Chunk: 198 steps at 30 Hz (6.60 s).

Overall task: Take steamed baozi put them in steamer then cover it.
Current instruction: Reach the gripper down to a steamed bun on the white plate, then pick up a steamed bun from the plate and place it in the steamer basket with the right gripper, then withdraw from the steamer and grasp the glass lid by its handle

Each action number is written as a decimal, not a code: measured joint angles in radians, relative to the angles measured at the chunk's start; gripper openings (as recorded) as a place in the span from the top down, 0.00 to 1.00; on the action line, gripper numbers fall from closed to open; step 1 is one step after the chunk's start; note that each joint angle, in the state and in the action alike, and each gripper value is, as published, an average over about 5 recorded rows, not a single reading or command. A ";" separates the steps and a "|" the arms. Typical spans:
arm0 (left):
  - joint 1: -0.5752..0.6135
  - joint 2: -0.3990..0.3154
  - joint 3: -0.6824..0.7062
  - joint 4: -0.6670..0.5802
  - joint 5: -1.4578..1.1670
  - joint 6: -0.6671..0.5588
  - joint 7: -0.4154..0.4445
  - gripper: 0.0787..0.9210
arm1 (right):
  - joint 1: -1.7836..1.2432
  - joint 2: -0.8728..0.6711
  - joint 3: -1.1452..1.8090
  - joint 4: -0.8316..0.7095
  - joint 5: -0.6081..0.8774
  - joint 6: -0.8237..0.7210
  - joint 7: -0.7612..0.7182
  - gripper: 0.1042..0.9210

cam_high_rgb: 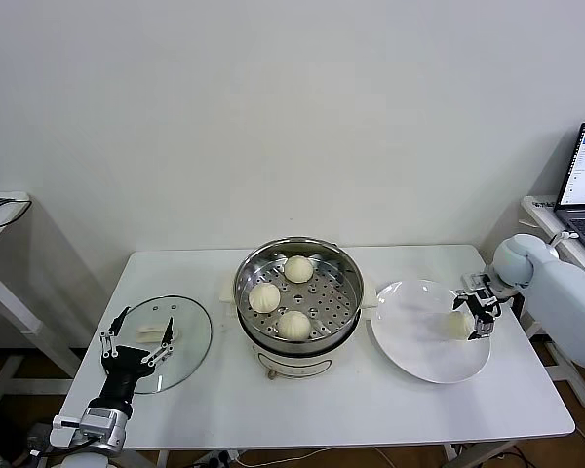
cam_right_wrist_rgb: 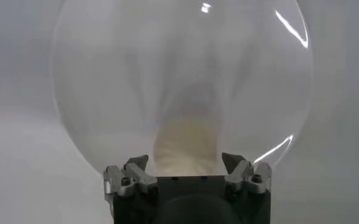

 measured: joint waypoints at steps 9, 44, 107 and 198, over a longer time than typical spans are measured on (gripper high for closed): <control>0.003 -0.001 0.000 0.000 0.001 -0.002 0.001 0.12 | -0.013 0.010 0.018 -0.008 -0.023 0.002 -0.002 0.16; -0.003 0.006 0.005 -0.013 -0.001 -0.005 0.009 0.12 | 0.405 -0.178 -0.407 0.301 0.439 -0.199 -0.022 0.29; -0.043 0.029 -0.085 0.029 -0.090 -0.006 0.051 0.12 | 0.819 0.421 -1.033 0.277 0.941 -0.500 0.084 0.29; -0.131 0.057 -0.046 0.434 0.977 -0.327 -0.378 0.12 | -1.322 0.556 1.018 0.941 0.834 0.299 1.250 0.12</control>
